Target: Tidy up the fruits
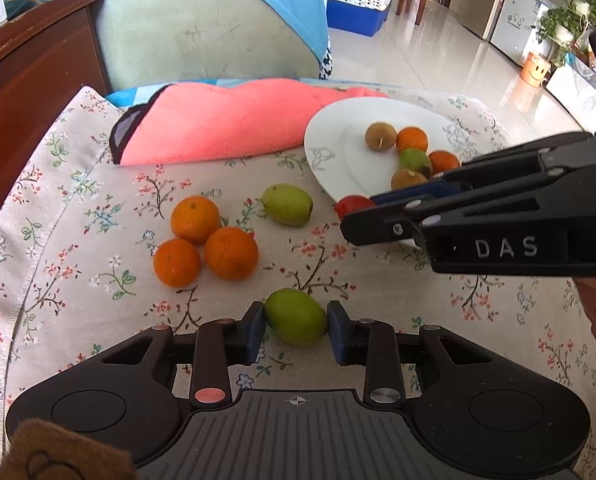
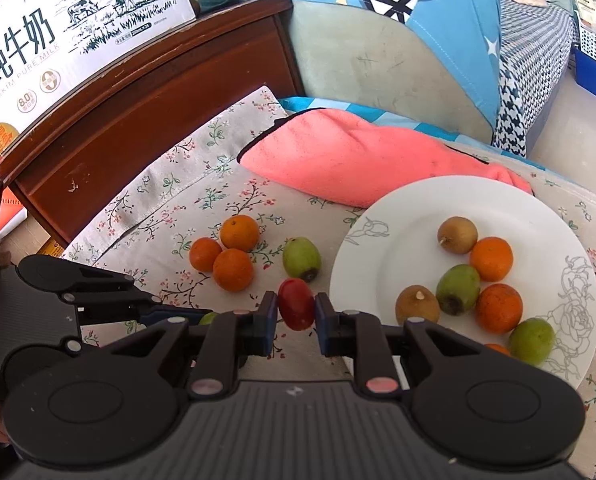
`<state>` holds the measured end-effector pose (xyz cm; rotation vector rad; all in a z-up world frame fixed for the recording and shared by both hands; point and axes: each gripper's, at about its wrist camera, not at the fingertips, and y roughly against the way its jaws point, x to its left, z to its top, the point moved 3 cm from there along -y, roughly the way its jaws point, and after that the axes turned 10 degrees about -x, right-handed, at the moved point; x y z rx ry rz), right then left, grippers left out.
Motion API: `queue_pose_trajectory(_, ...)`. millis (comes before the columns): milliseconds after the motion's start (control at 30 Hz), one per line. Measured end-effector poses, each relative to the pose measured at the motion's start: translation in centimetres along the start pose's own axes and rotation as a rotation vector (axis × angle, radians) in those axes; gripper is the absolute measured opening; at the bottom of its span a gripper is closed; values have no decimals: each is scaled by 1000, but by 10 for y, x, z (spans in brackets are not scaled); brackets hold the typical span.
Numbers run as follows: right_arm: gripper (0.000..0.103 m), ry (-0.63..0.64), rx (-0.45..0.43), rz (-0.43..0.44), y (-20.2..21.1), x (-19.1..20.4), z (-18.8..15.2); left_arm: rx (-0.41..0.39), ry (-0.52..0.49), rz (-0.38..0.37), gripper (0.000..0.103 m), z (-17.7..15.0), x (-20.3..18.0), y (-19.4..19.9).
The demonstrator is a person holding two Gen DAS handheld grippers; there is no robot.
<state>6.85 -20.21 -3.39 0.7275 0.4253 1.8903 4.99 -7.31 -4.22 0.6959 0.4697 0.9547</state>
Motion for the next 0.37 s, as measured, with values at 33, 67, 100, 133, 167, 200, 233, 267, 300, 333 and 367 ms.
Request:
queue_pose_trajectory(33, 20, 0, -1, 0, 1, -1, 0, -7, 4, 1, 31, 2, 0, 1)
queue_pose_trajectory(67, 20, -1, -3, -1, 1, -1, 0, -14, 7, 1, 31, 4, 0, 2)
queue_pose_trajectory(100, 20, -3, -5, -2, 2, -2, 1, -22, 11, 1, 31, 6, -1, 3)
queue_pose_trajectory(133, 20, -5, -7, -3, 3, -3, 1, -31, 16, 2, 31, 9, -1, 5)
queue_pose_trajectory(167, 20, -7, -10, -4, 4, -4, 2, -38, 22, 2, 31, 11, -1, 6)
queue_pose_trajectory(200, 20, -8, -13, -6, 5, -5, 2, -47, 29, 2, 31, 13, -1, 7)
queue_pose_trajectory(233, 20, -10, -18, -7, 7, -6, 3, -57, 34, 1, 31, 16, -1, 8)
queue_pose_trajectory(267, 20, -12, -23, -8, 8, -7, 4, -65, 37, 1, 31, 19, -1, 9)
queue_pose_trajectory(300, 20, -16, -28, -9, 10, -8, 5, -74, 38, 2, 31, 21, -2, 10)
queue_pose_trajectory(333, 20, -19, -34, -11, 12, -9, 6, -81, 39, 3, 31, 24, -3, 10)
queue_pose_trajectory(367, 20, -22, -39, -13, 13, -11, 7, -86, 41, 3, 31, 26, -4, 10)
